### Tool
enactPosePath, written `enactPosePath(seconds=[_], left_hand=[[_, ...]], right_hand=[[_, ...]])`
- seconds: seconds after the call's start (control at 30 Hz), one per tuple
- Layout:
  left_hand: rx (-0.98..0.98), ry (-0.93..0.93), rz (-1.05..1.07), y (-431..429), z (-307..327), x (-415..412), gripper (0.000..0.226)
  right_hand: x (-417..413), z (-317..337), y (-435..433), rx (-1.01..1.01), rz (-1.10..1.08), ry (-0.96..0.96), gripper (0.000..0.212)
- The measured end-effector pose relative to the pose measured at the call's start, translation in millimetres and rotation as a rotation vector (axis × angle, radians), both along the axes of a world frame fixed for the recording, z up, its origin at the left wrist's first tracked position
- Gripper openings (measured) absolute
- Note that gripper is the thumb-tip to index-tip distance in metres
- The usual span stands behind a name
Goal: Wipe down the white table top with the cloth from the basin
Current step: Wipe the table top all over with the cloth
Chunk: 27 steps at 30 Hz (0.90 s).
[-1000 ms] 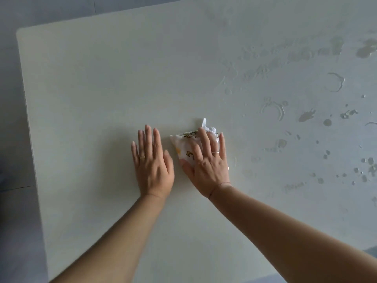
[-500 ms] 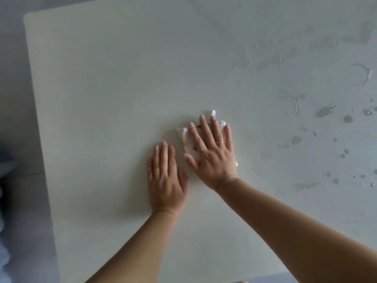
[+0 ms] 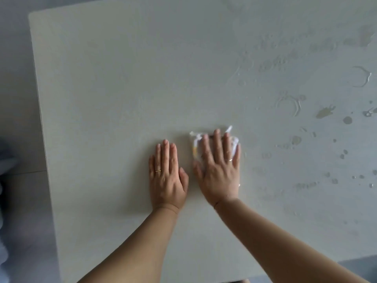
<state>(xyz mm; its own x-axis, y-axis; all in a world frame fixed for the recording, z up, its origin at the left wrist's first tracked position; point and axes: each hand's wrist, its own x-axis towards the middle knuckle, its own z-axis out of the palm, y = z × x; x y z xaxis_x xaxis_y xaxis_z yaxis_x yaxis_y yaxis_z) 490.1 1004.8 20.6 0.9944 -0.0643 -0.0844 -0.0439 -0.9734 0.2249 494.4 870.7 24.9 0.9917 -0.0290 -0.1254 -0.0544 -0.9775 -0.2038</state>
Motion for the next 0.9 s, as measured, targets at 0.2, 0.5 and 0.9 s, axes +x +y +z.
enactPosePath(seconds=[0.2, 0.5, 0.9], left_hand=[[-0.026, -0.016, 0.007, -0.5, 1.5, -0.3, 0.063], [-0.018, -0.008, 0.007, -1.8, -2.5, -1.6, 0.065], [-0.025, -0.035, -0.008, 0.0, -9.2, -4.5, 0.062]], right_hand=[[-12.8, -3.1, -50.6, -0.006, 0.259, -0.032, 0.054], [-60.8, 0.2, 8.1, 0.015, -0.038, 0.038, 0.060], [-86.8, -1.8, -8.5, 0.007, -0.159, 0.041, 0.060]])
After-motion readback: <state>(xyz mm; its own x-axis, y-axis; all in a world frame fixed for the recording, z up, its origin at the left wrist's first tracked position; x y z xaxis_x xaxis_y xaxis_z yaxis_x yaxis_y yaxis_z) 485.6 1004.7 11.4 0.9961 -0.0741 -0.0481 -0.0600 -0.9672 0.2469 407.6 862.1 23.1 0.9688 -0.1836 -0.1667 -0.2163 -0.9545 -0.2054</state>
